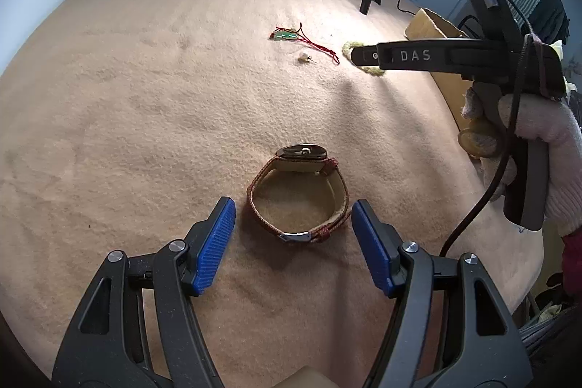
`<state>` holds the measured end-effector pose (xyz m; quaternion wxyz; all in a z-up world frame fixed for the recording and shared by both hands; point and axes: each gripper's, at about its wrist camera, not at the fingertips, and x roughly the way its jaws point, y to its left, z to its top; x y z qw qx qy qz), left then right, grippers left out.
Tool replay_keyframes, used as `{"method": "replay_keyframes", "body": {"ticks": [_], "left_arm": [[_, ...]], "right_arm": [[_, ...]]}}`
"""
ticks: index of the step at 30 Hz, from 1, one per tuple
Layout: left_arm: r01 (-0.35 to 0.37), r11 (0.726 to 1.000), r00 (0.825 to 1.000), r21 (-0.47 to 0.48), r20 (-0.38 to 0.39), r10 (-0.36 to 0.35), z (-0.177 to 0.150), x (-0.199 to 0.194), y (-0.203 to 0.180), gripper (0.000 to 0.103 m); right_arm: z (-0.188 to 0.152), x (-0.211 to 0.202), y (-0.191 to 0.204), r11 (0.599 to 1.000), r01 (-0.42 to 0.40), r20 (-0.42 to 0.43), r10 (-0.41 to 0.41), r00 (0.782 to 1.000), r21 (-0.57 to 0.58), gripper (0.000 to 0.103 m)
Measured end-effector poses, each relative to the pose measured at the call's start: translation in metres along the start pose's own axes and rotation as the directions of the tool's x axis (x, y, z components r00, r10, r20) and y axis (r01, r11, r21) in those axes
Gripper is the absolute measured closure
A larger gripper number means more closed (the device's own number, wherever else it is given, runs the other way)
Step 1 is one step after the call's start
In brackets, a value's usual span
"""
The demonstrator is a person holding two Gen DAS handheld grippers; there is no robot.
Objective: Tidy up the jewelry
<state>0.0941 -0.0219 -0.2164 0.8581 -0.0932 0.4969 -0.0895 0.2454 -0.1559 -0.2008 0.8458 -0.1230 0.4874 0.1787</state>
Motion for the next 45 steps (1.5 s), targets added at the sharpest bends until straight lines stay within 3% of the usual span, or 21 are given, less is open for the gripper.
{"method": "replay_keyframes", "body": {"ticks": [10,12,14,15,28,29,30,33,39,42,45], "left_arm": [[0.014,1.000,1.000,-0.006,0.002,-0.014,0.000,0.004,0.002,0.035],[0.018,1.000,1.000,-0.012,0.002,-0.018,0.000,0.005,0.002,0.035],[0.027,0.999,1.000,-0.021,0.003,-0.027,0.003,0.006,0.003,0.036],[0.033,0.999,0.999,-0.026,0.006,-0.033,0.004,0.006,0.004,0.041],[0.037,0.998,0.999,-0.059,0.042,-0.035,0.006,-0.007,0.011,0.046],[0.035,0.997,0.998,-0.061,0.046,-0.032,0.006,-0.009,0.011,0.060],[0.016,0.998,0.999,-0.065,0.048,-0.013,0.007,-0.011,0.012,0.083],[0.040,0.996,0.999,-0.078,0.039,-0.037,0.009,-0.014,0.015,0.087],[0.041,0.998,0.998,-0.048,0.050,-0.038,0.006,-0.013,0.012,0.087],[0.029,0.999,0.999,-0.036,0.035,-0.027,0.007,-0.009,0.011,0.077],[0.003,1.000,1.000,-0.025,0.007,-0.002,0.007,0.000,0.010,0.077]], "right_arm": [[0.004,0.021,0.000,1.000,0.006,-0.036,-0.007,0.999,-0.023,0.072],[0.003,0.024,0.005,0.999,0.000,-0.041,-0.002,0.999,-0.047,0.080],[0.001,0.023,0.007,0.999,-0.010,-0.041,0.008,0.999,-0.051,0.094],[0.001,0.023,0.006,0.999,-0.019,-0.045,0.017,0.999,-0.045,0.097],[-0.005,-0.007,0.002,0.998,-0.056,-0.010,0.056,0.998,0.004,0.097],[-0.005,-0.013,0.002,0.998,-0.063,0.001,0.063,0.998,0.008,0.097],[-0.006,-0.018,0.001,0.998,-0.067,0.009,0.067,0.998,0.011,0.097],[-0.007,-0.034,0.001,0.996,-0.083,0.036,0.082,0.996,0.026,0.097],[-0.009,-0.046,0.001,0.997,-0.074,0.060,0.072,0.996,0.030,0.097],[-0.010,-0.045,0.000,0.998,-0.056,0.057,0.056,0.997,0.016,0.097],[-0.012,-0.048,-0.004,0.999,-0.050,0.060,0.049,0.997,0.016,0.097]]}}
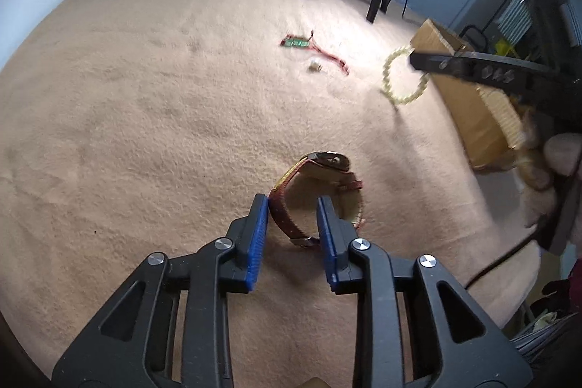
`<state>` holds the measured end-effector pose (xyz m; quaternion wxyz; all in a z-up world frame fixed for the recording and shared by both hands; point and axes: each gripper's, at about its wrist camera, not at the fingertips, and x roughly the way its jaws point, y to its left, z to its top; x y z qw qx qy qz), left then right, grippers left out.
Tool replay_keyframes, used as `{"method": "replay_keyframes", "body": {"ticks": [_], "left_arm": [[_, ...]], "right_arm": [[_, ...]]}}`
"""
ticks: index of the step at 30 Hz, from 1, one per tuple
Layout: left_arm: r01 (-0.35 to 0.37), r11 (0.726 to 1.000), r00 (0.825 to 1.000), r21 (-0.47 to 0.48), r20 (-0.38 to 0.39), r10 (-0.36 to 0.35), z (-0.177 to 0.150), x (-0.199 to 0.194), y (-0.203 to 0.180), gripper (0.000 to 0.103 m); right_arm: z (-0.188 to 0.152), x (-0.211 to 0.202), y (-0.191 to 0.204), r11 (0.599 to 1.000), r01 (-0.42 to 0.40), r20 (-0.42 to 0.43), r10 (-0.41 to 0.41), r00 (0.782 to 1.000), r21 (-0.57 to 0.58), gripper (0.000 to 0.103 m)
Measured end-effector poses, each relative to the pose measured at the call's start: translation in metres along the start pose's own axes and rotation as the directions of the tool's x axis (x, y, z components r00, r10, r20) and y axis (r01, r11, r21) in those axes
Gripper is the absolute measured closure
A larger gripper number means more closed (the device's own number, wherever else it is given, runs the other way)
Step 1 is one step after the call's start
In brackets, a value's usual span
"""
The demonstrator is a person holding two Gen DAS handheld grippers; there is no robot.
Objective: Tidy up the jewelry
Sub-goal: 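Grasp the leather watch with the left tool while the right tool lifts the jade bracelet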
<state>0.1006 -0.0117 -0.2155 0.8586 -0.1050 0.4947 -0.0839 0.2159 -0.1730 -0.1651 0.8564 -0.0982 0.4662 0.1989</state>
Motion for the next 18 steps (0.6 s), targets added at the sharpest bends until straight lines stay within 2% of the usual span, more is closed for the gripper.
{"method": "replay_keyframes", "body": {"ticks": [4,6,12,18], "left_arm": [[-0.012,1.000,1.000,-0.017,-0.010,0.012,0.004,0.012,0.004,0.080],[-0.014,1.000,1.000,-0.025,-0.001,0.014,0.007,0.014,0.007,0.096],[0.000,0.998,0.999,-0.056,0.038,0.002,0.011,0.003,0.010,0.097],[0.044,0.998,0.996,-0.055,0.086,-0.039,0.019,-0.022,0.002,0.097]], "right_arm": [[0.001,-0.006,-0.005,1.000,0.004,0.021,-0.004,1.000,0.012,0.097],[0.002,-0.008,-0.006,1.000,0.004,0.028,-0.005,1.000,0.011,0.097],[0.003,-0.021,-0.008,1.000,-0.006,0.055,0.005,0.998,0.016,0.097],[0.009,-0.052,-0.011,0.999,-0.029,0.128,0.024,0.991,0.032,0.097]]}}
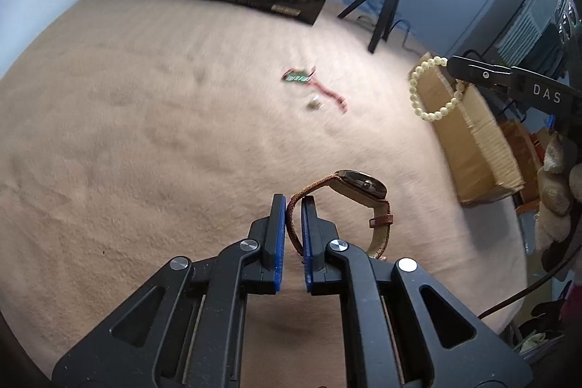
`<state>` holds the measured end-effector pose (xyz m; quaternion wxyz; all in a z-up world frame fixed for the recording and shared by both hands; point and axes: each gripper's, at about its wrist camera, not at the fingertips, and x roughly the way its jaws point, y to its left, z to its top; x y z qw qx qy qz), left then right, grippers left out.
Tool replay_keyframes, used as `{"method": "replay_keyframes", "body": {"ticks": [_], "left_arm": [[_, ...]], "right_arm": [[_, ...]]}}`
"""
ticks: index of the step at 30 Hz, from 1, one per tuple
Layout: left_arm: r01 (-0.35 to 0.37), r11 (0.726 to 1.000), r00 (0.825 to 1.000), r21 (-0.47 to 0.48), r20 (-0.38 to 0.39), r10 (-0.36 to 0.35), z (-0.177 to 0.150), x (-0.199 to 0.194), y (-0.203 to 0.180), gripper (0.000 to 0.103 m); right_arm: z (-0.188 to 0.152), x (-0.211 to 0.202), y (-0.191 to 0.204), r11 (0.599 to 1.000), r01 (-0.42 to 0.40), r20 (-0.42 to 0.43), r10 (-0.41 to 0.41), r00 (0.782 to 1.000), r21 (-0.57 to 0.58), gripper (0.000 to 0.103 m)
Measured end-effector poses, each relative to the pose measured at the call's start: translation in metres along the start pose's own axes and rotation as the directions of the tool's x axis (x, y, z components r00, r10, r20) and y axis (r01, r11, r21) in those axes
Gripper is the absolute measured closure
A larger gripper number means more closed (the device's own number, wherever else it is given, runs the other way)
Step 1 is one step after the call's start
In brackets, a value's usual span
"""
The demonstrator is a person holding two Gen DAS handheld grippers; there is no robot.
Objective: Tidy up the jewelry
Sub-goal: 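Grasp the leather watch with the left tool while the right tool lifts the jade bracelet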
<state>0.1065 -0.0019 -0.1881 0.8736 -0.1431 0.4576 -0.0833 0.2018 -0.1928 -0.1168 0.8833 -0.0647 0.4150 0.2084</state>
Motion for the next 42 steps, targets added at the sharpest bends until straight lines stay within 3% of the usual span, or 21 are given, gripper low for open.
{"method": "replay_keyframes", "body": {"ticks": [8,21,30,42], "left_arm": [[0.063,0.995,0.997,0.073,0.046,-0.067,0.024,-0.023,-0.038,0.097],[0.138,0.970,0.986,0.201,0.065,-0.153,0.058,-0.012,-0.112,0.097],[0.185,0.946,0.978,0.265,0.042,-0.203,0.073,0.017,-0.167,0.097],[0.238,0.914,0.970,0.328,-0.036,-0.239,0.058,0.055,-0.221,0.097]], "right_arm": [[0.011,-0.039,-0.017,0.999,0.005,0.094,-0.009,0.996,0.046,0.097],[0.008,-0.072,-0.106,0.971,0.097,0.155,-0.132,0.979,0.217,0.097],[-0.003,-0.062,-0.164,0.944,0.151,0.122,-0.193,0.973,0.292,0.097],[-0.014,-0.042,-0.205,0.921,0.170,0.080,-0.210,0.974,0.350,0.097]]}}
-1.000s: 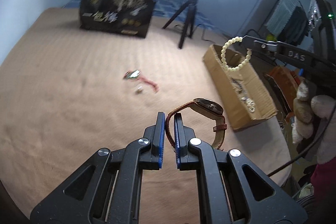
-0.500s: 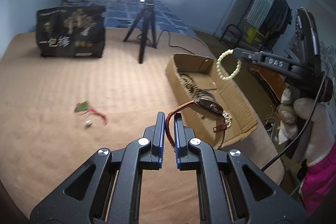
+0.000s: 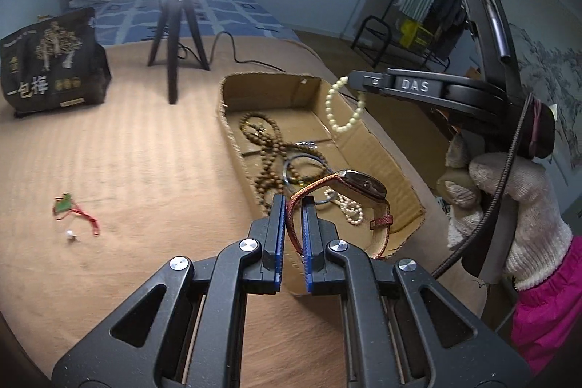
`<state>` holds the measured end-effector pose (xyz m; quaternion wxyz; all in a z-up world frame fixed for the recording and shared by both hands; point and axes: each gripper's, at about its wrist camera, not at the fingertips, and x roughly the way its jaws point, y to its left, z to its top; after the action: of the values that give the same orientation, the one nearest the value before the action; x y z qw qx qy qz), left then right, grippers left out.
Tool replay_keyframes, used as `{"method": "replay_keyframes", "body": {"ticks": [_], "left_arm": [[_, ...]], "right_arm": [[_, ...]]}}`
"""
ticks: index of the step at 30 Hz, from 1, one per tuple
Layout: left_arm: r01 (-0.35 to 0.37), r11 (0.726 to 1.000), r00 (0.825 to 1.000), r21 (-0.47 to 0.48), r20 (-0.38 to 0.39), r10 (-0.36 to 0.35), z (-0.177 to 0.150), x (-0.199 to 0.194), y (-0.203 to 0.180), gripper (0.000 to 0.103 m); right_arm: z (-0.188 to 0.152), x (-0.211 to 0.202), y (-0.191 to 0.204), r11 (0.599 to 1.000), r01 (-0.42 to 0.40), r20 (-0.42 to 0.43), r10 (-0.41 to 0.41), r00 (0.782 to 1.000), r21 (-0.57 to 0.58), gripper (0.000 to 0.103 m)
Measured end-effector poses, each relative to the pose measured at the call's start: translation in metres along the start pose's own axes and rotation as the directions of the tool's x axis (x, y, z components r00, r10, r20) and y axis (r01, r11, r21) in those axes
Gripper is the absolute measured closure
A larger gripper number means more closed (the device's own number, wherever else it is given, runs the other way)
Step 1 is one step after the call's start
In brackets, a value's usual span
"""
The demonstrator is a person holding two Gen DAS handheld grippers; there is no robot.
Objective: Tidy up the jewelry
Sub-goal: 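Grasp the leather watch with the left tool while the right tool lifts the jade bracelet, then open both tools over the cardboard box to drop the watch and bracelet, then move the left tool to the green jade pendant while the right tool approaches the pearl earring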
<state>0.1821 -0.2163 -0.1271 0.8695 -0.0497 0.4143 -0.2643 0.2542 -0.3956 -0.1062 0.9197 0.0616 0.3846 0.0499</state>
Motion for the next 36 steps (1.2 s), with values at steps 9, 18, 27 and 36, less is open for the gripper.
{"method": "replay_keyframes", "body": {"ticks": [9,18,27,36], "left_arm": [[0.019,1.000,1.000,0.006,-0.016,-0.019,0.002,0.007,-0.008,0.084],[-0.012,1.000,1.000,0.001,-0.012,0.012,0.003,0.005,-0.003,0.048],[-0.028,1.000,0.999,-0.004,-0.021,0.028,-0.002,0.000,0.002,0.048],[-0.082,0.997,0.997,0.012,-0.012,0.082,-0.005,-0.022,0.029,0.048]], "right_arm": [[0.000,0.001,-0.010,0.999,-0.008,0.000,0.008,1.000,0.044,0.096],[0.001,-0.009,-0.019,0.995,0.015,0.036,-0.019,0.999,0.102,0.039],[-0.001,-0.008,-0.009,0.997,0.026,0.022,-0.028,0.999,0.072,0.037],[0.000,-0.021,0.014,0.999,0.019,0.048,-0.021,0.999,0.034,0.037]]}}
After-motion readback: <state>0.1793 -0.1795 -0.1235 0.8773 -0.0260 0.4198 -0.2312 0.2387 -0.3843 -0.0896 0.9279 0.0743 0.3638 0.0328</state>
